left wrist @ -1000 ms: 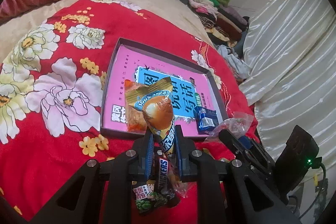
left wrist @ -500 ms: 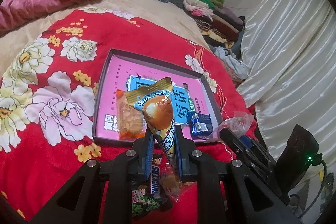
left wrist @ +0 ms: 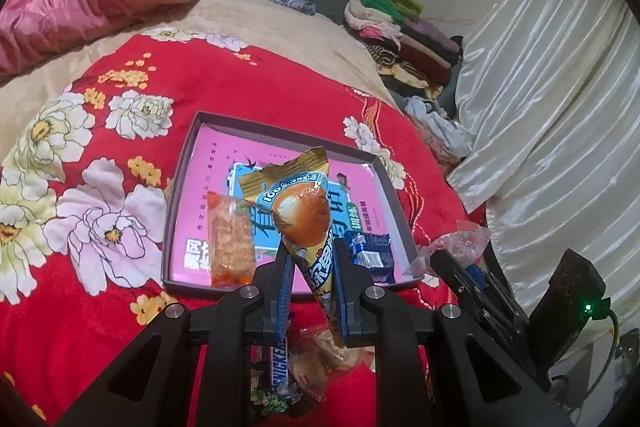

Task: Organize snacks

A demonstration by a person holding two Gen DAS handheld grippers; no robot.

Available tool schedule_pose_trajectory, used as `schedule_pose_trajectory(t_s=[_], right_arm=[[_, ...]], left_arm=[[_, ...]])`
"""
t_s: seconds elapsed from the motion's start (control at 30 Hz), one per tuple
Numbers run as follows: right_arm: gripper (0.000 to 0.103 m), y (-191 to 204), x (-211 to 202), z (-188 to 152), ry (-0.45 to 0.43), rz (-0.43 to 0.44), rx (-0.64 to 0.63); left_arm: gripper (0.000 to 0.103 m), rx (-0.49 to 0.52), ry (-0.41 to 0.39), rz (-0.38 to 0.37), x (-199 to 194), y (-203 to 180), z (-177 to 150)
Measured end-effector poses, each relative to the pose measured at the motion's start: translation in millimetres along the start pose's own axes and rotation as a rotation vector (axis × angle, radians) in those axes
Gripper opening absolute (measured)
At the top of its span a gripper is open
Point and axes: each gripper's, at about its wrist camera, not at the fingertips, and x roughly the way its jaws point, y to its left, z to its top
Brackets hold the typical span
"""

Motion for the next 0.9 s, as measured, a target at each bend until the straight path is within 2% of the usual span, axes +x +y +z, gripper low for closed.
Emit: schedule_pose_trajectory(t_s=[0.5,0.9], right_arm=[[0.040,-23,-12,7,-0.044,-0.045,0.033],[0.040,-26,-7,8,-0.031,-0.051,0.024]], left_arm=[[0.018,0.040,-0.032,0.027,-1,-15,12],[0.018,0.061,-0.025,0.068,16,-18,15]])
